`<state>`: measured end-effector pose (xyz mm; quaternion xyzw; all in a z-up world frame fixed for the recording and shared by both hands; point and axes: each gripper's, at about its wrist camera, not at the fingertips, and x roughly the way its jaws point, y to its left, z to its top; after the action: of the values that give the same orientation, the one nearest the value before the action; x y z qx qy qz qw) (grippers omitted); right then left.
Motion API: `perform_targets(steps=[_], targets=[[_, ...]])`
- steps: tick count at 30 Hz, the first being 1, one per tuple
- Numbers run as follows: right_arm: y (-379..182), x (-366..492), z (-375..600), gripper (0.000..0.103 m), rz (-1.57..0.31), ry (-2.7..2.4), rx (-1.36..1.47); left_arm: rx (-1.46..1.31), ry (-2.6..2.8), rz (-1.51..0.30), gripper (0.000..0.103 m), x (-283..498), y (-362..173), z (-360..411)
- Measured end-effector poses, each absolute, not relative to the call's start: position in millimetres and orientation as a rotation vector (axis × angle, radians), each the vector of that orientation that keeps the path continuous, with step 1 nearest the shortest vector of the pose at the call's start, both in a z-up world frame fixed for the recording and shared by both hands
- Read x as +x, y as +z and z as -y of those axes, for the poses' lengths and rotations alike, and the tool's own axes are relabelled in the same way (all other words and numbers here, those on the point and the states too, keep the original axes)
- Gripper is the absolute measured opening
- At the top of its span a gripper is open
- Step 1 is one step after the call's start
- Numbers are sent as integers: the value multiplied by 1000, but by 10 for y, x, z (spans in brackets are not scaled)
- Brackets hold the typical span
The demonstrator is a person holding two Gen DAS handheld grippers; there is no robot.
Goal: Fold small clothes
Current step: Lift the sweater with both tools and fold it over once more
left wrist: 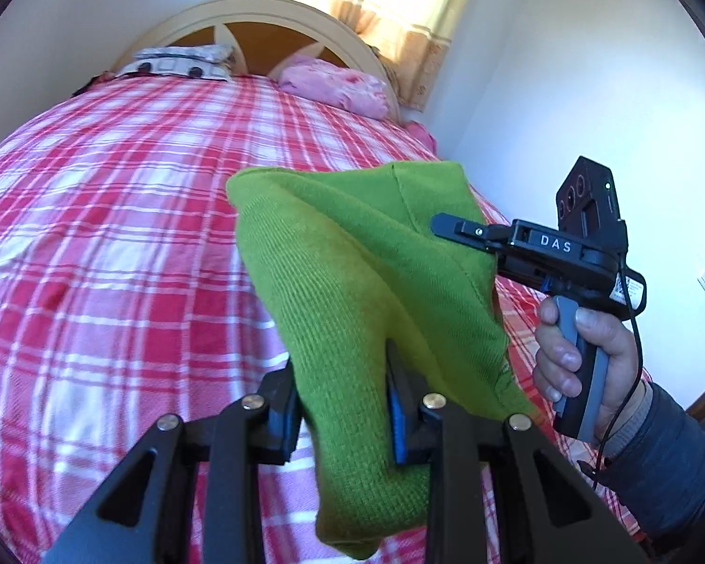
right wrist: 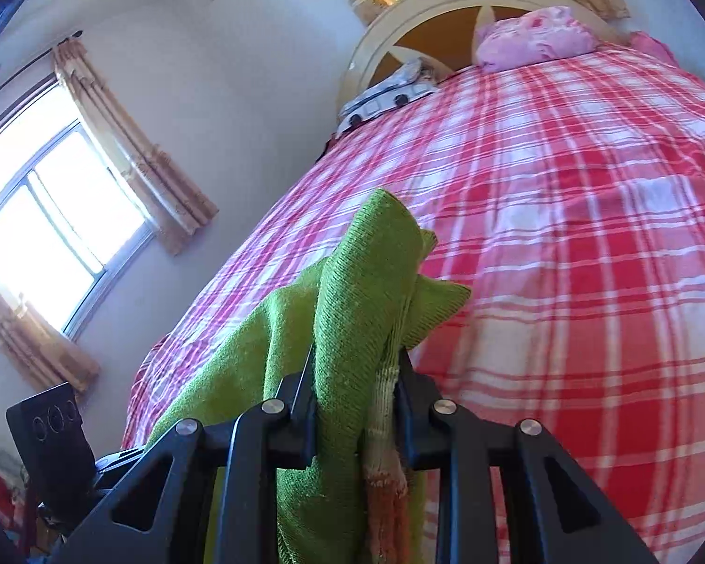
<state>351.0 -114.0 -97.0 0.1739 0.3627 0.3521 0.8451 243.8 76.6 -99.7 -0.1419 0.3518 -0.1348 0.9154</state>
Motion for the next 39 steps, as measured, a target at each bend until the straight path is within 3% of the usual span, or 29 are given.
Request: perform_targets(steps=[39], targets=[[-980,2922,-719,26,-844,966,254,-347,-33,-644,30,1279,-1147,-1902]])
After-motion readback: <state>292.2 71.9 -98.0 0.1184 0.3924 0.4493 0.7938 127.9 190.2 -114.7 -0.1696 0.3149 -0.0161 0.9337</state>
